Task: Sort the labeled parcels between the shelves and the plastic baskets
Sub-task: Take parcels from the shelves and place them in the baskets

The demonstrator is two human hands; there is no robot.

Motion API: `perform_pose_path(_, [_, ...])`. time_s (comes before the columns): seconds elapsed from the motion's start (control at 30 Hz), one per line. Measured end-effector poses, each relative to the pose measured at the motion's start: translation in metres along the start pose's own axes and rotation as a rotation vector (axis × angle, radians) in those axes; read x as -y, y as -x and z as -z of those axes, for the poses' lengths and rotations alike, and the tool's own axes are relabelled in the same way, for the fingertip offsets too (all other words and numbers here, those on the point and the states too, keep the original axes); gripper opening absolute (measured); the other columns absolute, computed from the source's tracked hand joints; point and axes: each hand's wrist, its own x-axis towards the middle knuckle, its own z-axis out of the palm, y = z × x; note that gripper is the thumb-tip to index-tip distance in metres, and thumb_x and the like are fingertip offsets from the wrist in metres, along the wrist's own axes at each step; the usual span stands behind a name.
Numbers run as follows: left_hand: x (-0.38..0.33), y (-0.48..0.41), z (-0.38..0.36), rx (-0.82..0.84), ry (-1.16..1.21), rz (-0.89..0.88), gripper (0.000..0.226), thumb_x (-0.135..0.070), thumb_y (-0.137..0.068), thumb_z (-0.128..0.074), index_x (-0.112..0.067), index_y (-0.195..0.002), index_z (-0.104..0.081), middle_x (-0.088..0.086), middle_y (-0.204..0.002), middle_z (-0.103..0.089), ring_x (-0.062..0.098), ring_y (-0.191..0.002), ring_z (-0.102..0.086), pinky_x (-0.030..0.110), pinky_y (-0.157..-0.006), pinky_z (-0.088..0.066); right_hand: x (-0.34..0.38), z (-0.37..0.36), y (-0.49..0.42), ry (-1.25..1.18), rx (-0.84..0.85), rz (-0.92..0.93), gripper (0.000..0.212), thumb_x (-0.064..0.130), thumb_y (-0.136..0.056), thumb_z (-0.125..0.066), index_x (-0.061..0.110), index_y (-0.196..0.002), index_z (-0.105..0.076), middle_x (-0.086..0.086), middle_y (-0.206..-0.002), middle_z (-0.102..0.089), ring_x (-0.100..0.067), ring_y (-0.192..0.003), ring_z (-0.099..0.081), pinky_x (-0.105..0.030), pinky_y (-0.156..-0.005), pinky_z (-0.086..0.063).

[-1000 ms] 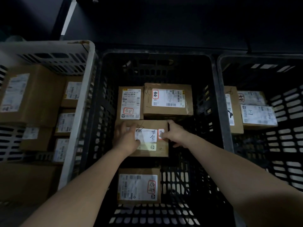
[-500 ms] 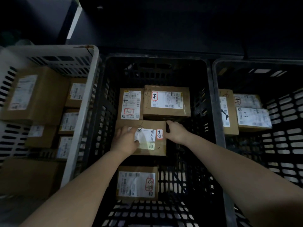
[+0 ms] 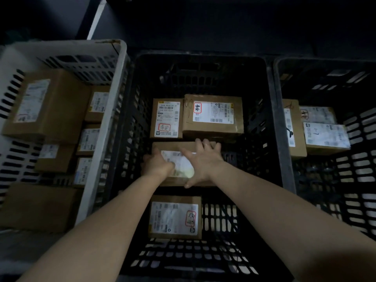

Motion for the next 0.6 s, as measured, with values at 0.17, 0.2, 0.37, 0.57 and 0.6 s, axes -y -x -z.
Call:
perform_pose_path(0.17, [-0.019,0.022,-0.015,0.202,0.09,-0.069,0.071,-0.016,-0.078,-0.066,-0.021,-0.142,-0.034,0.013,-0.139,-0.04,0.03,-0.124,-0.045,0.041,-0.103,-0.042,-0.035,-0.017,0.031,0.063,0.106,-0.068,0.129,0.065,-0.064,-0.075,0.04,-0.149,0.018,-0.017,-0.156,0.029,-0.047,-0.143,0.018,-0.073,-0.105,0.006])
perform_pose_path(0.2, [-0.023,0.026,-0.021,0.239,0.103,-0.094,0.065,-0.01,-0.083,-0.063,-0.02,-0.142,-0.036,0.013,-0.142,-0.033,0.028,-0.126,-0.042,0.037,-0.106,-0.04,-0.041,-0.021,0.036,0.067,0.117,-0.06,0.132,0.064,-0.064,-0.077,0.04,-0.148,0.021,-0.015,-0.153,0.035,-0.047,-0.141,0.022,-0.073,-0.105,0.005])
perform_pose_path(0.37, [-0.032,0.022,-0.035,0.242,0.142,-0.149,0.055,-0.006,-0.088,-0.059,-0.016,-0.14,-0.043,0.011,-0.146,-0.021,0.026,-0.128,-0.039,0.031,-0.106,-0.038,-0.04,-0.022,0.029,0.024,0.119,-0.077,0.13,0.044,-0.07,-0.081,0.044,-0.145,0.025,-0.014,-0.151,0.039,-0.045,-0.14,0.029,-0.075,-0.104,0.001])
perform_pose_path(0.57, [-0.036,0.014,-0.028,0.269,0.189,-0.196,0.052,-0.004,-0.086,-0.06,-0.018,-0.135,-0.048,0.011,-0.145,-0.029,0.025,-0.128,-0.04,0.033,-0.108,-0.037,-0.039,-0.02,0.018,-0.008,0.126,-0.145,0.127,0.03,-0.076,-0.078,0.046,-0.143,0.028,-0.011,-0.151,0.04,-0.047,-0.14,0.026,-0.072,-0.104,-0.017])
perform_pose_path(0.6, [-0.038,0.012,-0.028,0.273,0.188,-0.204,0.053,-0.004,-0.086,-0.06,-0.018,-0.135,-0.047,0.01,-0.147,-0.025,0.025,-0.129,-0.038,0.033,-0.108,-0.036,-0.039,-0.02,0.017,-0.007,0.124,-0.145,0.127,0.03,-0.076,-0.078,0.046,-0.143,0.029,-0.011,-0.151,0.041,-0.048,-0.14,0.026,-0.072,-0.104,-0.019])
